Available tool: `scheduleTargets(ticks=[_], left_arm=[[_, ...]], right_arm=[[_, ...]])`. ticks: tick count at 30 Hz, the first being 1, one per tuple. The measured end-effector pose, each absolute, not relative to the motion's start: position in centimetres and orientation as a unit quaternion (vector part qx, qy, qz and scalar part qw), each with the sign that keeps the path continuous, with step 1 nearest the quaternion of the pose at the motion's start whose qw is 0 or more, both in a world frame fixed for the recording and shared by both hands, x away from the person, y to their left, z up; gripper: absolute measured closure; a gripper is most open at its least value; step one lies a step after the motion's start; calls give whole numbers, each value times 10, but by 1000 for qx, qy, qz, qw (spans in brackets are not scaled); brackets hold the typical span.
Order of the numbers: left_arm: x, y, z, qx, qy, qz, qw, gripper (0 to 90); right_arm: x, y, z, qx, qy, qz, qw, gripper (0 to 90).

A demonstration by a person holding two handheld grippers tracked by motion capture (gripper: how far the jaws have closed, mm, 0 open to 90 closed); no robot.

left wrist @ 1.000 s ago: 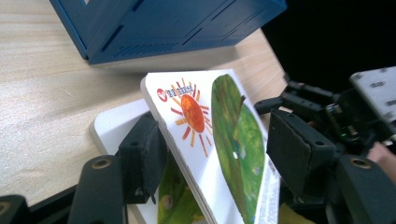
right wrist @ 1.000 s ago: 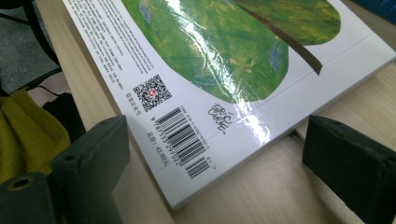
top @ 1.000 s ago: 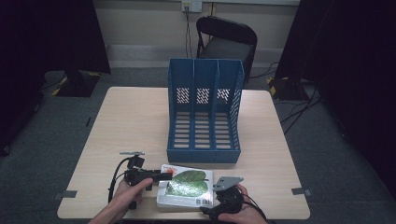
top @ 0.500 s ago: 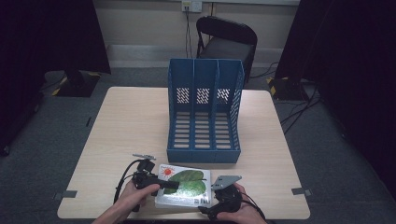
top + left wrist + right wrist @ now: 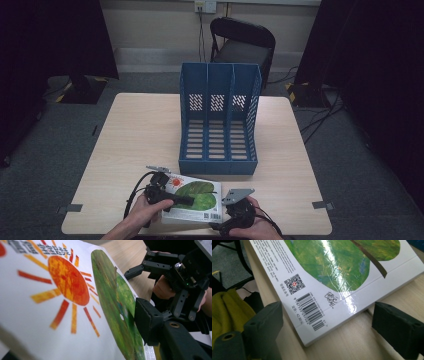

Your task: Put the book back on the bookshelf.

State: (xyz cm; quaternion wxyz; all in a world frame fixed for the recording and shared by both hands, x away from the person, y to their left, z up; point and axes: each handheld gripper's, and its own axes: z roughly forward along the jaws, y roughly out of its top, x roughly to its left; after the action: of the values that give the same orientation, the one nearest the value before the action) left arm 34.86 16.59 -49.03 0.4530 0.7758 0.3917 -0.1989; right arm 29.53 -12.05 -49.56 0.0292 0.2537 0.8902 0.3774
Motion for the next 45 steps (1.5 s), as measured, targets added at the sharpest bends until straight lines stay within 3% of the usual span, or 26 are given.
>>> scheduleTargets(ticks=[1,2,6,18,27,33,36,39,45], left_arm=[[349,166,-490,776,392,-199,453,550],[348,166,-489,779,386,-189,456,555],[347,167,-483,789,368,-163,465,568],[341,162,-477,800,333,-151,476,623],[330,152,-468,826,258,-123,486,661],[326,150,-464,836,226,-108,488,669],[324,148,-463,840,215,-100,488,672],[323,148,-461,843,210,-96,486,673],[324,151,-460,844,209,-94,484,676]], right_arm=[[295,-121,-496,254,890,377,29,119],[295,-124,-492,253,887,385,29,178],[297,-135,-485,269,876,399,39,173],[312,-149,-484,317,862,395,35,171],[320,-157,-482,344,843,413,12,175],[328,-161,-483,358,824,439,-29,188],[331,-161,-483,353,817,452,-60,262],[329,-161,-480,344,819,455,-61,292],[325,-171,-471,340,806,481,-56,443]])
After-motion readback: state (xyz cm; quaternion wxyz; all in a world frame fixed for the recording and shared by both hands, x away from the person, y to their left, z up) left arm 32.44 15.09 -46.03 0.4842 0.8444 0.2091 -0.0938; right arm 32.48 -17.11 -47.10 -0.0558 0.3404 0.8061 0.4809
